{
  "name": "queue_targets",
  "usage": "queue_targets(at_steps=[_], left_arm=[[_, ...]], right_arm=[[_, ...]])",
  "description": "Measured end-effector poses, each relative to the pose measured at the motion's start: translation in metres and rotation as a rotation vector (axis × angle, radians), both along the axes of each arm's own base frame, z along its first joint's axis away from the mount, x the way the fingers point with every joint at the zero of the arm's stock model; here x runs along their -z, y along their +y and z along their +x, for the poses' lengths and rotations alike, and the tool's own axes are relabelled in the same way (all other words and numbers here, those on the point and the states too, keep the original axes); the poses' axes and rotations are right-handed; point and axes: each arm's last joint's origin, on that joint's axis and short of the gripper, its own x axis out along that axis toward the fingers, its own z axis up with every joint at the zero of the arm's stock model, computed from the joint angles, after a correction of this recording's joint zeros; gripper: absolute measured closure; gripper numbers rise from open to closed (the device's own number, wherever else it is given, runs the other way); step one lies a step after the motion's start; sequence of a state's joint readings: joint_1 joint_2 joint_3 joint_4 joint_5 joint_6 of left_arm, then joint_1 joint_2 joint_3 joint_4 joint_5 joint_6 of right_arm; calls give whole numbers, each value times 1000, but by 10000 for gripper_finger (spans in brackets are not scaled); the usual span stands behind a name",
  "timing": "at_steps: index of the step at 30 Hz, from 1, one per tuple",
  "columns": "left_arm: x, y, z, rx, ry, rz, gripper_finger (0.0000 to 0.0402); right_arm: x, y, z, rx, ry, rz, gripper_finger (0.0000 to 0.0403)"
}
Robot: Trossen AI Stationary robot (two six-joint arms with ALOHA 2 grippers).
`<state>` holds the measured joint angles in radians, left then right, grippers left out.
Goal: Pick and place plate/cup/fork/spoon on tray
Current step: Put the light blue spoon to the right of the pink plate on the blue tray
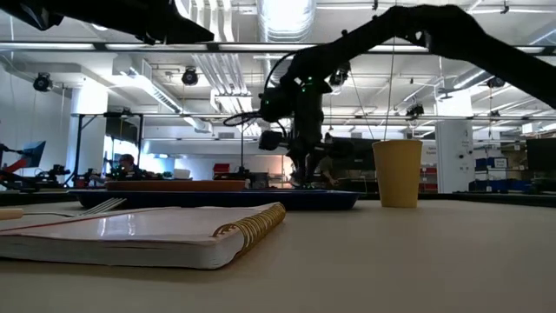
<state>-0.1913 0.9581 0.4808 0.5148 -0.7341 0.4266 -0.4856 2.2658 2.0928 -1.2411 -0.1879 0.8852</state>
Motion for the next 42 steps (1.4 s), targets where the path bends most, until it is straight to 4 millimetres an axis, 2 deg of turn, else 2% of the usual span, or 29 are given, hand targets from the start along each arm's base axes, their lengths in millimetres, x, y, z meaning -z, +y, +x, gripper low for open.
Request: queue_targets(at_steps=[3, 8, 17, 29, 36, 42], left_arm=[[0, 0, 0, 0, 6, 9, 336], [-1, 0, -1, 0, 9, 22, 336], [-1, 0, -1, 0, 8, 21, 336], [-1, 0, -1, -1, 8, 21, 336], [-1, 0, -1, 0, 7, 21, 336], [-1, 0, -1, 0, 8, 21, 336]], right_arm=[[2, -6, 0, -5, 59, -36, 391], [5, -10, 4, 0, 52, -37, 391], [16, -5, 2, 10, 90, -19, 390], [16, -1, 4, -27, 122, -90, 390], [16, -1, 4, -33, 122, -91, 388], [16, 0, 5, -66, 91, -44, 371]])
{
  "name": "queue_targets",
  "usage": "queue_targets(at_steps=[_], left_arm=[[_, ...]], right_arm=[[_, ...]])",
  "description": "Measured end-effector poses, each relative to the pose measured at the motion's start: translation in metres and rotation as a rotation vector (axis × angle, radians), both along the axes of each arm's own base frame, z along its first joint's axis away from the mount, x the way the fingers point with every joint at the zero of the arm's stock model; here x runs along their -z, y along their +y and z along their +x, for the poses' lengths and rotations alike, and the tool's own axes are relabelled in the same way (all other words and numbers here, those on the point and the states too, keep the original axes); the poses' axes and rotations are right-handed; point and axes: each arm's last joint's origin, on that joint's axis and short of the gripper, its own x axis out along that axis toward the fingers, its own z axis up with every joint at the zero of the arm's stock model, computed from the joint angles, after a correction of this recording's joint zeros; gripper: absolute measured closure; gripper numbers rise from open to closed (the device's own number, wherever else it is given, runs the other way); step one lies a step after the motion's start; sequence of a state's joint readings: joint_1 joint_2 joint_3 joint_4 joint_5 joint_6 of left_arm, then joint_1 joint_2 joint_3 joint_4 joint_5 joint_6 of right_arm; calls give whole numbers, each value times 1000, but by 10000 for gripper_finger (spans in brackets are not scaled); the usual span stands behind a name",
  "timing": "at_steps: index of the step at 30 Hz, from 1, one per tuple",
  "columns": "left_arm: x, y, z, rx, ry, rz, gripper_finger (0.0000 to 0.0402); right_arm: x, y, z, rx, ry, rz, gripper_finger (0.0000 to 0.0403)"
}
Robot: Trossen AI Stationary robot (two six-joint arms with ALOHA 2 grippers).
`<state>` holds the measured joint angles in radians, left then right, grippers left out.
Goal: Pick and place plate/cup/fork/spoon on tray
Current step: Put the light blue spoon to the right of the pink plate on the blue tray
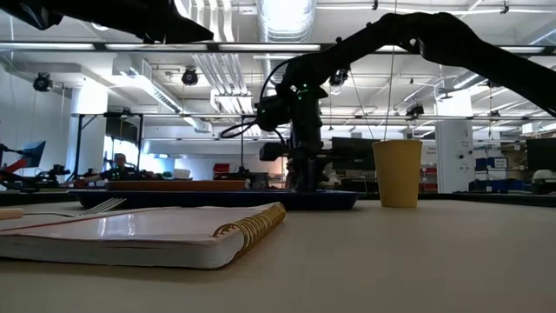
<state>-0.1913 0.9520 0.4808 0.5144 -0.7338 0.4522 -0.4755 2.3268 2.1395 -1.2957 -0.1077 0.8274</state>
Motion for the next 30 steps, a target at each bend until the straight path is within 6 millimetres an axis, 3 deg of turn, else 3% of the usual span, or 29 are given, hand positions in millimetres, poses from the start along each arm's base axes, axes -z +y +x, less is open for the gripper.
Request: queue_targets(at_steps=[5, 12, 19, 24, 27, 30], left_arm=[[0, 0, 0, 0, 0, 0, 336], [0, 0, 0, 0, -1, 0, 336], [0, 0, 0, 0, 0, -1, 336], [0, 0, 0, 0, 0, -1, 336], [0, 0, 0, 0, -1, -1, 336], [0, 0, 0, -2, -1, -1, 336]], right_arm=[[0, 1, 1, -3, -5, 2, 373], [-3, -1, -1, 3, -7, -7, 344], [-38, -14, -7, 20, -93, -56, 326], [-61, -21, -6, -177, -191, -150, 354], [-62, -23, -4, -360, -178, -235, 386], [-54, -21, 2, -485, -153, -323, 393]])
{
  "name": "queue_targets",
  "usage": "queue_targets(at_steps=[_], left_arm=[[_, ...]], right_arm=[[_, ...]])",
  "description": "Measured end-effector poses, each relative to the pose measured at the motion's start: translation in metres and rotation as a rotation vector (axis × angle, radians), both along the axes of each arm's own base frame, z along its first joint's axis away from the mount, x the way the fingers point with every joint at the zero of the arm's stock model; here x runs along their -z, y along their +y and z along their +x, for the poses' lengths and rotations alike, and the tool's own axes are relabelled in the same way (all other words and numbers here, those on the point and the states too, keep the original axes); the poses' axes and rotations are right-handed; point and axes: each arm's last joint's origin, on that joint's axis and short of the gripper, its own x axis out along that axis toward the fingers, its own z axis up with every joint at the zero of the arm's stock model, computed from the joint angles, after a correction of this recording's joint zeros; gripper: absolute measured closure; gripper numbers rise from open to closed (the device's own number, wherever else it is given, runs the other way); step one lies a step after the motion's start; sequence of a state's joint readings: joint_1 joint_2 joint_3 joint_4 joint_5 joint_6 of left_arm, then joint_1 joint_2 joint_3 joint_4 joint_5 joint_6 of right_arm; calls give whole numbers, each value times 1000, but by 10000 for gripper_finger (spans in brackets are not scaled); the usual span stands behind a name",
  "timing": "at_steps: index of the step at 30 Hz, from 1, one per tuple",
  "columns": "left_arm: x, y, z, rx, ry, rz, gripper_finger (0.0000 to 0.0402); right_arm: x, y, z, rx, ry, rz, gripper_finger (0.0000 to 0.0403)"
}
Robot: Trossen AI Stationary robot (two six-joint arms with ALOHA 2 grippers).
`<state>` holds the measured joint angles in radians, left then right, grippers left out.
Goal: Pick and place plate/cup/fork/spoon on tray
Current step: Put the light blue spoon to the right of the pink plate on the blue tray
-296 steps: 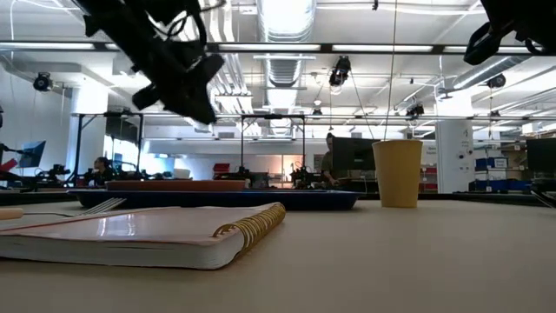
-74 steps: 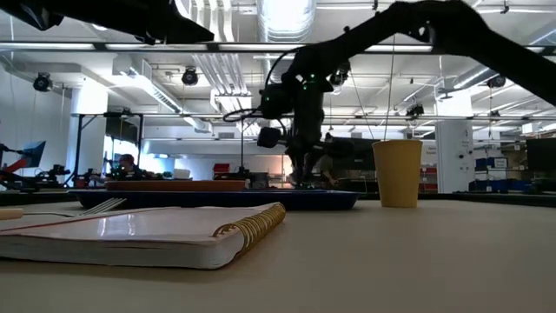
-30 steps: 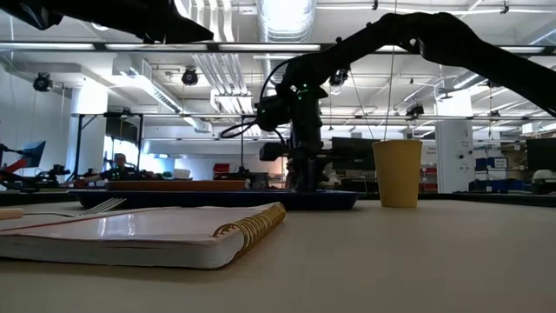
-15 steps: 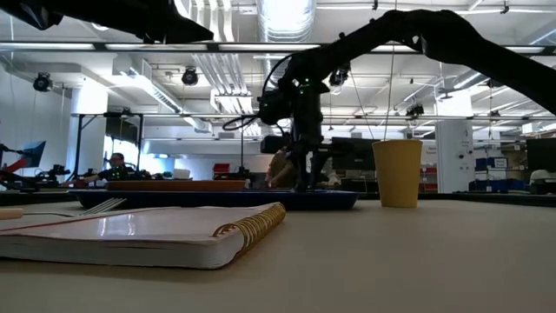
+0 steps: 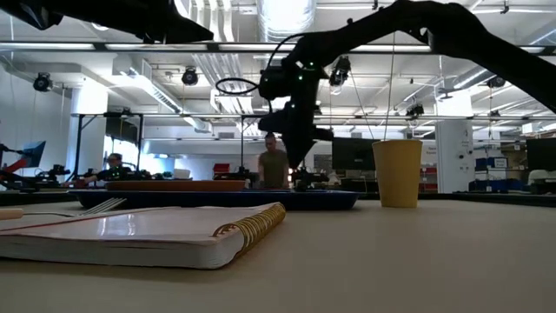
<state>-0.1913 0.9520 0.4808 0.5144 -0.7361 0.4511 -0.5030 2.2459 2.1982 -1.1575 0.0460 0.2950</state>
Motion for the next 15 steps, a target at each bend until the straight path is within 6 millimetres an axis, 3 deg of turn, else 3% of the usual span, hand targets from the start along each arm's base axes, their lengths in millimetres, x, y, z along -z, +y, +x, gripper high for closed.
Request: queue_targets(at_steps=[6, 15], left_arm=[[0, 0, 0, -2, 0, 0, 336], [0, 0, 0, -5, 0, -1, 336]], right_arm=[[17, -4, 11, -97, -66, -69, 394], [33, -4, 9, -142, -46, -74, 394]])
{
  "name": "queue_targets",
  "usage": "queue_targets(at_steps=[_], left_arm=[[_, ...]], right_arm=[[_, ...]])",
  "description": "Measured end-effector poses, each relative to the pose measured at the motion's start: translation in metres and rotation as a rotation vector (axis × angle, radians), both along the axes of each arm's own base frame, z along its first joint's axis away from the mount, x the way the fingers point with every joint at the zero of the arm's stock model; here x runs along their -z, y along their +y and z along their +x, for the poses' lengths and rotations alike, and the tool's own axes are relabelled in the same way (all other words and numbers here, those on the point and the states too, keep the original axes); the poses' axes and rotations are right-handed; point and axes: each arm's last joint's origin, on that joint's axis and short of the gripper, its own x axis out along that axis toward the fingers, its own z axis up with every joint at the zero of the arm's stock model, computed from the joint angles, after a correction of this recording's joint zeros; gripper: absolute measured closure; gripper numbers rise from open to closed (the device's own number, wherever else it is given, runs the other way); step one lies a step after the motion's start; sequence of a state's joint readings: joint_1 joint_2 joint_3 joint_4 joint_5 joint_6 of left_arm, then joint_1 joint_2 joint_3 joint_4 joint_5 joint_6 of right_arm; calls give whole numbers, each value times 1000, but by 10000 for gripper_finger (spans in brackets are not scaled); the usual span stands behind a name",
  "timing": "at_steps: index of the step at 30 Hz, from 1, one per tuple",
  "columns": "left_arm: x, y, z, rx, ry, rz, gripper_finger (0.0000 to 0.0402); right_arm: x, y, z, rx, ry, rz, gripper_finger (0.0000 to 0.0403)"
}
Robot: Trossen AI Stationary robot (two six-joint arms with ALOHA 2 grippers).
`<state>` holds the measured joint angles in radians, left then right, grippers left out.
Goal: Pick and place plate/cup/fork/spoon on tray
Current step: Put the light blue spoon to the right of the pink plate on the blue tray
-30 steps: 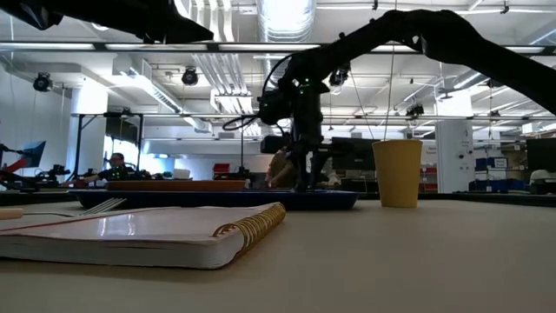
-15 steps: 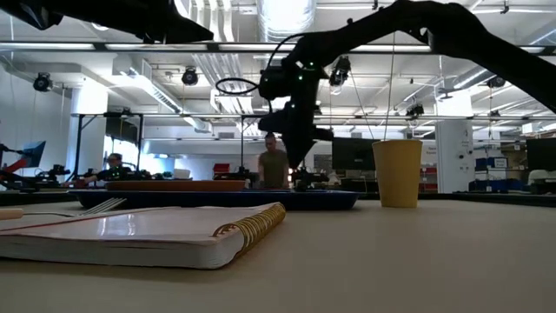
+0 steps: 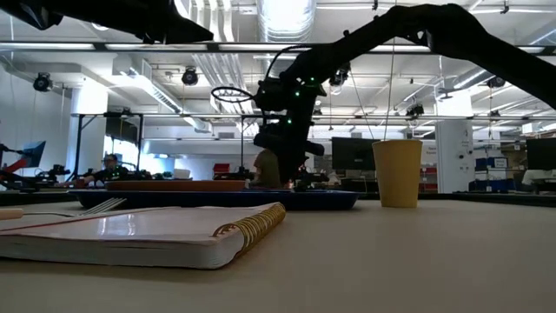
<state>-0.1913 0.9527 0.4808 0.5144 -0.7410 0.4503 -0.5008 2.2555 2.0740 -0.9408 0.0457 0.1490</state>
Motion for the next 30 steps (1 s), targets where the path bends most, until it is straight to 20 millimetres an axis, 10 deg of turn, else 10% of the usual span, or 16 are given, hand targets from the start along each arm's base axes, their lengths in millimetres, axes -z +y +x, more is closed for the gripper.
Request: queue_targets(at_steps=[30], left_arm=[[0, 0, 0, -1, 1, 1, 336]], right_arm=[[24, 7, -7, 37, 90, 3, 394]])
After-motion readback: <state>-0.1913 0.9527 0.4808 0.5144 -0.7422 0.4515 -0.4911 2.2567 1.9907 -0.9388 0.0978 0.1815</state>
